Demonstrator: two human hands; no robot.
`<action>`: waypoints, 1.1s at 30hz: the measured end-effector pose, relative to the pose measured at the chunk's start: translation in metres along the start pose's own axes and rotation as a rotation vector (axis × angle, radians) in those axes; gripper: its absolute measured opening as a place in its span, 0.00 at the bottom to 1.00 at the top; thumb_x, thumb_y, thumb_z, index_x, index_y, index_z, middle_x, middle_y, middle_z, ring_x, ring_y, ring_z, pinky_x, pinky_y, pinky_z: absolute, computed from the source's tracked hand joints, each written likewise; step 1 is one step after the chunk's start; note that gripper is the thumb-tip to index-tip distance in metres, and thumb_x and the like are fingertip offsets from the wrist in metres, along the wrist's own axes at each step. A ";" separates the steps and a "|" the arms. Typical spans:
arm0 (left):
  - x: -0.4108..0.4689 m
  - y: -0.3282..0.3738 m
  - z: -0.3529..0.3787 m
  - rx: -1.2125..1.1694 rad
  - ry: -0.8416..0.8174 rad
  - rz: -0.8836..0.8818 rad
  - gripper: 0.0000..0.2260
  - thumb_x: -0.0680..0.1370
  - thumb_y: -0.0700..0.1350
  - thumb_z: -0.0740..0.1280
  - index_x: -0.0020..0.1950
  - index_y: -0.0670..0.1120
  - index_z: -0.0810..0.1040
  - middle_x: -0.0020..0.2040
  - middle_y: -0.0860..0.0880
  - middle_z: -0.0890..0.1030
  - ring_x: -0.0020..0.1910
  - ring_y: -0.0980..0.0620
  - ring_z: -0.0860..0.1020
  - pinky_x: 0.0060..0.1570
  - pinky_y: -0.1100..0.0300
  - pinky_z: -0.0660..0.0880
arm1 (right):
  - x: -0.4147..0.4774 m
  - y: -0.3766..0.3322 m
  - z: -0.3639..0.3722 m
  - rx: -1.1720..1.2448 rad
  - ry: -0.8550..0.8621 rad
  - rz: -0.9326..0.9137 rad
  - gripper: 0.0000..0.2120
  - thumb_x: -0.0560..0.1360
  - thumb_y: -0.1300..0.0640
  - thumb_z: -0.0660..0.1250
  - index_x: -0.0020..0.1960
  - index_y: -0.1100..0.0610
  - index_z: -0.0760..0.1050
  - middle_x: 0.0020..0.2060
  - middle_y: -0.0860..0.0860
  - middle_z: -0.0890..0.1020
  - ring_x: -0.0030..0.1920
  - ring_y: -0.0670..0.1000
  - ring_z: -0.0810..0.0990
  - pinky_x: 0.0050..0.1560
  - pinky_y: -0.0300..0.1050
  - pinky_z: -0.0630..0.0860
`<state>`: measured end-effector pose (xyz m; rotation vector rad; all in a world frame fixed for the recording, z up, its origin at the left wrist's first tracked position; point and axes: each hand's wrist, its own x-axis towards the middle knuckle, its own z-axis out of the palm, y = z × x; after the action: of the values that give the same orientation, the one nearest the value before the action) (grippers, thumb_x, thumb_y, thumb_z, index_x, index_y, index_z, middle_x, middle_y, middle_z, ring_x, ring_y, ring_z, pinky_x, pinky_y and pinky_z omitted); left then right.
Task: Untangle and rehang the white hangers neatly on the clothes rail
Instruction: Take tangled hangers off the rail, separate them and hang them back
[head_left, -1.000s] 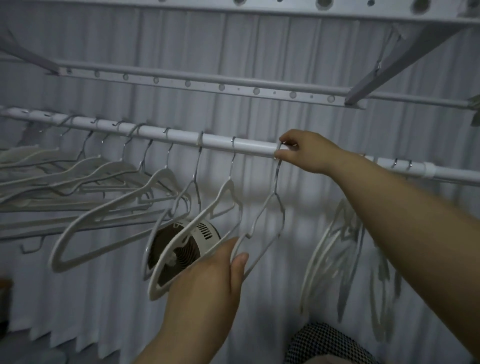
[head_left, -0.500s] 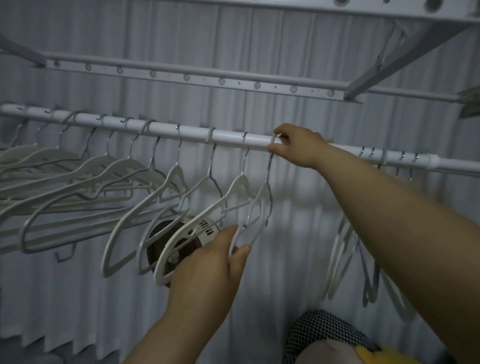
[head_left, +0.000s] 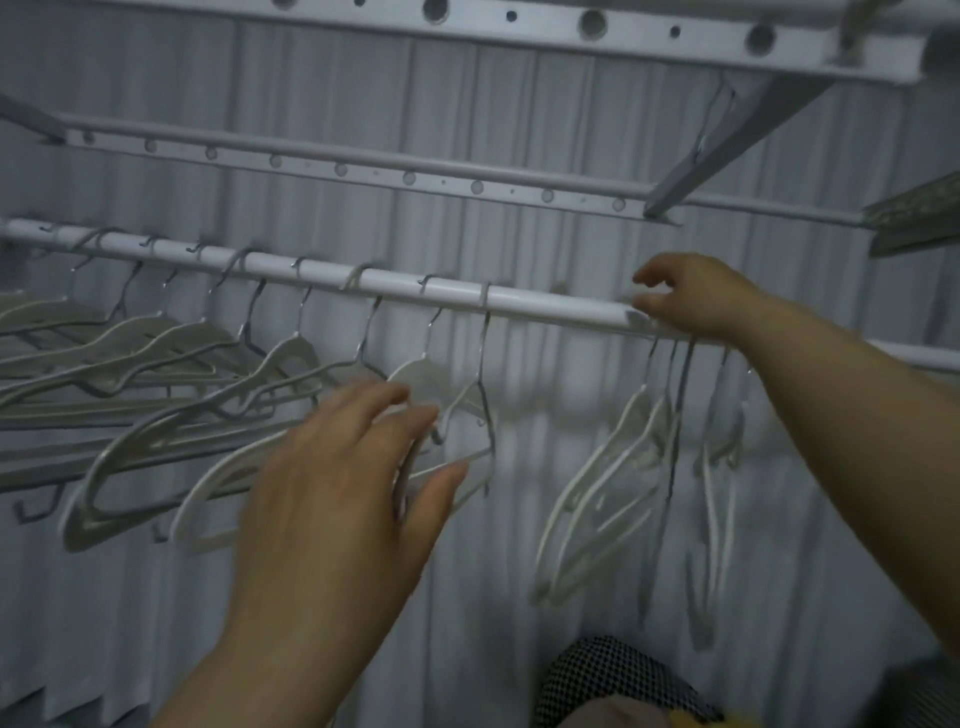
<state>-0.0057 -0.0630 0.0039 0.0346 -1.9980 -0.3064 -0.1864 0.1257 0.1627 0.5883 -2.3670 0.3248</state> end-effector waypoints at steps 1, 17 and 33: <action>-0.001 0.003 0.001 0.028 0.024 0.012 0.19 0.69 0.55 0.58 0.47 0.45 0.82 0.50 0.46 0.83 0.50 0.49 0.79 0.45 0.60 0.74 | -0.002 0.011 -0.001 0.022 -0.002 0.012 0.19 0.76 0.55 0.63 0.66 0.59 0.70 0.65 0.57 0.73 0.65 0.57 0.71 0.63 0.46 0.66; -0.014 0.077 0.069 -0.177 -0.024 -0.174 0.20 0.77 0.53 0.52 0.63 0.50 0.74 0.61 0.55 0.76 0.60 0.58 0.73 0.46 0.73 0.61 | -0.001 0.052 -0.002 0.146 -0.128 -0.181 0.15 0.76 0.51 0.62 0.55 0.60 0.77 0.56 0.57 0.79 0.57 0.56 0.75 0.56 0.46 0.70; -0.010 0.066 0.063 -0.239 -0.102 -0.339 0.14 0.78 0.51 0.56 0.32 0.57 0.70 0.34 0.53 0.81 0.39 0.54 0.79 0.39 0.59 0.73 | 0.013 0.031 0.007 0.137 -0.174 -0.201 0.16 0.75 0.47 0.63 0.54 0.59 0.76 0.49 0.56 0.78 0.46 0.54 0.76 0.49 0.46 0.72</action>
<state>-0.0497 0.0149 -0.0151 0.2109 -2.0394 -0.7767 -0.2145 0.1455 0.1638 0.9455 -2.4369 0.3596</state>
